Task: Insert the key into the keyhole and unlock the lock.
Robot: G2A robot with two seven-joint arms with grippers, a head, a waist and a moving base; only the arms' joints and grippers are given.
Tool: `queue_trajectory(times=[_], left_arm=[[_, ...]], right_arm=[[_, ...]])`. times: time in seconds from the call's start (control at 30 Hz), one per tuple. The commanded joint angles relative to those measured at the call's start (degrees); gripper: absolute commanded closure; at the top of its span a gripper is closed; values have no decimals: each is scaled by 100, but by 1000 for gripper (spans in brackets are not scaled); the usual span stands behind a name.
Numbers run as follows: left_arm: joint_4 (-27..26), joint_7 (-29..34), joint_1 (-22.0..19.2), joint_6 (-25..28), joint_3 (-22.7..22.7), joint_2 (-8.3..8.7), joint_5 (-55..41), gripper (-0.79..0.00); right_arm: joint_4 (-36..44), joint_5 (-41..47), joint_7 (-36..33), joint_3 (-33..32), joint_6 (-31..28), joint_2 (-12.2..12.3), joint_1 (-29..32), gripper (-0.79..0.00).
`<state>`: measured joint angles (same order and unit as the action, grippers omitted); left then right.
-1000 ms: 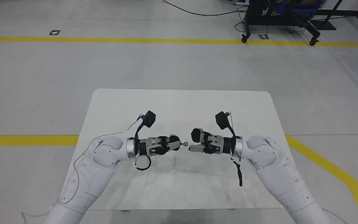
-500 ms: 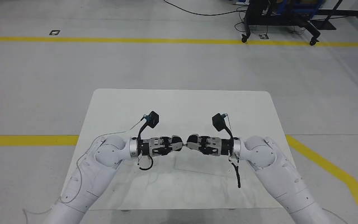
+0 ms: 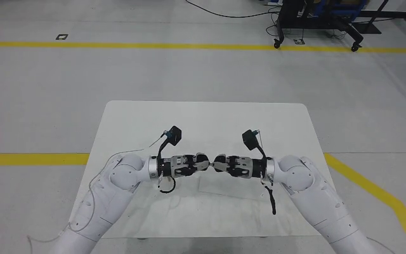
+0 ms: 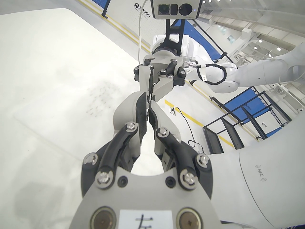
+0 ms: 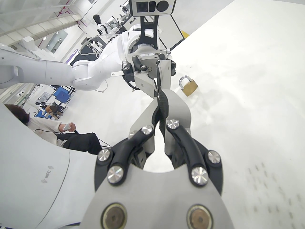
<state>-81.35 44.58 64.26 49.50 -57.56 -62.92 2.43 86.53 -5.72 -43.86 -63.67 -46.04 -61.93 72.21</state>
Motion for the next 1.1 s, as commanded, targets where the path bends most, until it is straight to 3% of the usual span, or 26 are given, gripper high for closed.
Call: queue_trajectory(times=[0.0,0.27,0.47,0.67,0.77,0.87,1.0,1.07], left_arm=[[15,-54,1,73,-26,7,-34,-785],[15,-54,1,73,-26,7,-34,-785],[15,-54,1,73,-26,7,-34,-785],[6,-74,15,52,-20,6,-26,-785],[-427,-189,113,-302,-221,59,541,-785],[-1197,-65,489,-776,-862,232,1329,-785],[-2661,532,1353,-2136,-1977,490,3345,-785],[-3306,780,1847,-2655,-2250,551,3974,-785]], right_arm=[[-22,-1,45,-32,-33,12,10,0],[-201,85,408,-546,-266,120,178,0],[-436,434,1062,-1100,-739,196,483,0],[-436,434,1062,-1100,-739,196,483,0],[-436,434,1062,-1100,-739,196,483,0],[-436,434,1062,-1100,-739,196,483,0],[-436,434,1062,-1100,-739,196,483,0],[-436,434,1062,-1100,-739,196,483,0]])
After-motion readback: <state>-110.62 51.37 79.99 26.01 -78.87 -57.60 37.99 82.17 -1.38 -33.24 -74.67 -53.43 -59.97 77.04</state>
